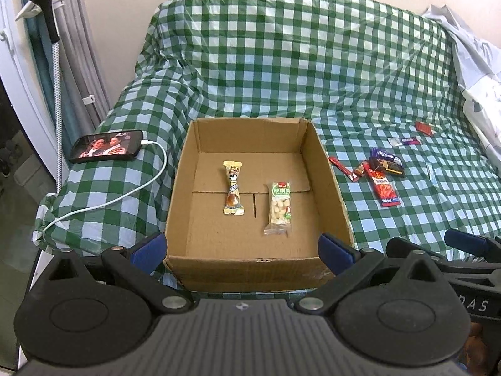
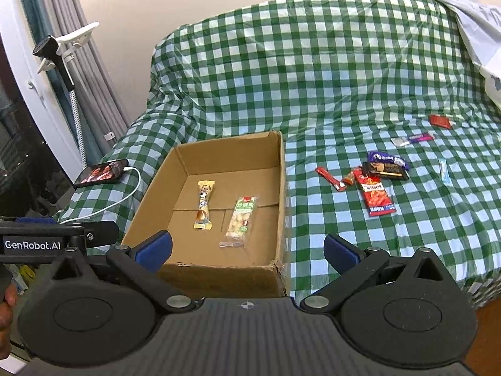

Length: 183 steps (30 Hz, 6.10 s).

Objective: Organize snacks
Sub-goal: 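Grasp the dark chocolate biscuit bar with the left tool while the right tool grasps the blue stick pack, then carry both held snacks over the box beside the earlier snacks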

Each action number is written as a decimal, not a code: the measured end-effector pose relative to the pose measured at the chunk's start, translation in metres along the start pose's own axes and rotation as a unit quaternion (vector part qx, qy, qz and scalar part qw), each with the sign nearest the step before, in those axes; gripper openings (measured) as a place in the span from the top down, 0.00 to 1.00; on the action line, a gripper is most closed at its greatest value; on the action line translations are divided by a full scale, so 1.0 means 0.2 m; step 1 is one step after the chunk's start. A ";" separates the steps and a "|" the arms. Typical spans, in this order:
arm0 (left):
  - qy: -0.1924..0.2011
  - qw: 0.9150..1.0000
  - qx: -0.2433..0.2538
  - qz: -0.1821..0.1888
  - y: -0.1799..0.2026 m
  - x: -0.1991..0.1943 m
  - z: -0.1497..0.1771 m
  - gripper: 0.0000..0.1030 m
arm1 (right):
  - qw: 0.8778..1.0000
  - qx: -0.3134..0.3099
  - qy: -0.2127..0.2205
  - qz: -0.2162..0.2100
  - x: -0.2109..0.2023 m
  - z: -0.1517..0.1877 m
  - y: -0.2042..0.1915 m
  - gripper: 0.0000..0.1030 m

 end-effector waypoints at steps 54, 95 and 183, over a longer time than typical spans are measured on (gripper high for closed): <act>-0.174 0.908 0.319 0.208 2.14 2.37 -0.42 0.01 | 0.957 0.087 -0.025 0.277 1.55 -0.33 2.42 0.00; -0.004 0.987 0.077 0.137 0.67 0.34 -0.47 0.56 | 0.998 0.024 0.048 0.032 0.22 -0.31 0.54 0.86; -0.096 0.992 -0.036 0.069 -0.08 0.81 -0.17 0.56 | 0.994 -0.078 -0.069 -0.031 0.72 -0.18 -0.12 0.86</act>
Point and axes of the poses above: each gripper's, at about its wrist camera, not at the fingertips, and x roughly the way its jaws point, y to its right, z to its underside, the point moved 10 cm from there along x, roughly the way its jaws point, and after that the axes turned 2 degrees about y, right-handed, at the moved point
